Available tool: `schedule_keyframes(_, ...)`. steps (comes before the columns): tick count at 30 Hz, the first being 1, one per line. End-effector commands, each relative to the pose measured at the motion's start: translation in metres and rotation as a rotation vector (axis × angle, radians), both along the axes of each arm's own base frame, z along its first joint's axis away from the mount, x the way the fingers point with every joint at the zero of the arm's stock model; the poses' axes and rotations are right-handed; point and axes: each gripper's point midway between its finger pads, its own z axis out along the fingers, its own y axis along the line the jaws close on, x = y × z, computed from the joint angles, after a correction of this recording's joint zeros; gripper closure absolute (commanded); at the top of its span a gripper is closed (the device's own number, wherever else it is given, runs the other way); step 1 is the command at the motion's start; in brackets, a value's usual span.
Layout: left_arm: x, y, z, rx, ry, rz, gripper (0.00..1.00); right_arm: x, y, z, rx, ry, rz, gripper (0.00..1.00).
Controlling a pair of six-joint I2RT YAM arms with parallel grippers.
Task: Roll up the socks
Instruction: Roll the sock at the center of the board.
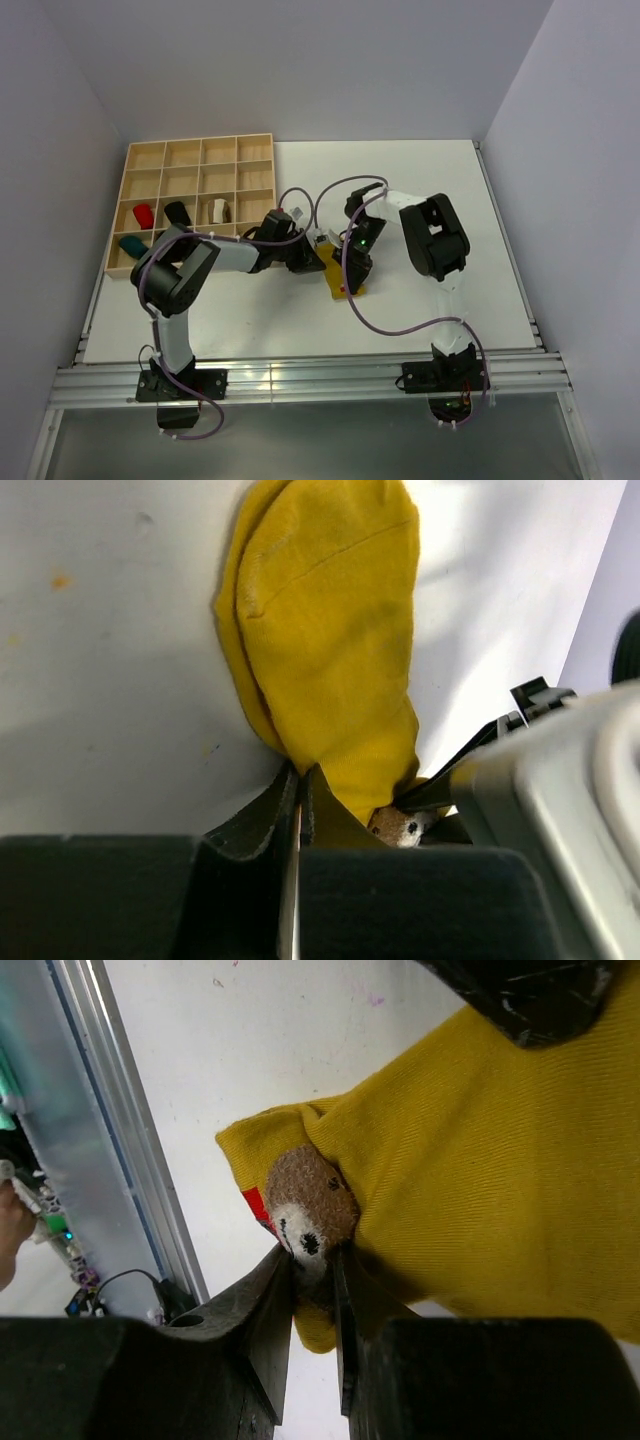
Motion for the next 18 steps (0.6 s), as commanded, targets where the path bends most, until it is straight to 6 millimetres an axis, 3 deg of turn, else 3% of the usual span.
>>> schedule_keyframes(1, 0.021, 0.010, 0.008, 0.004, -0.113, 0.126, 0.93, -0.002, -0.007, -0.003, -0.038, 0.056, 0.029, 0.78)
schedule_keyframes(9, 0.014, -0.001, 0.018, -0.050, -0.170, 0.138, 0.80, -0.002, -0.007, -0.001, -0.043, 0.110, 0.055, 0.78)
schedule_keyframes(18, 0.002, 0.015, 0.038, -0.039, -0.304, 0.166, 0.71, -0.002, -0.007, -0.006, -0.050, 0.133, 0.054, 0.78)
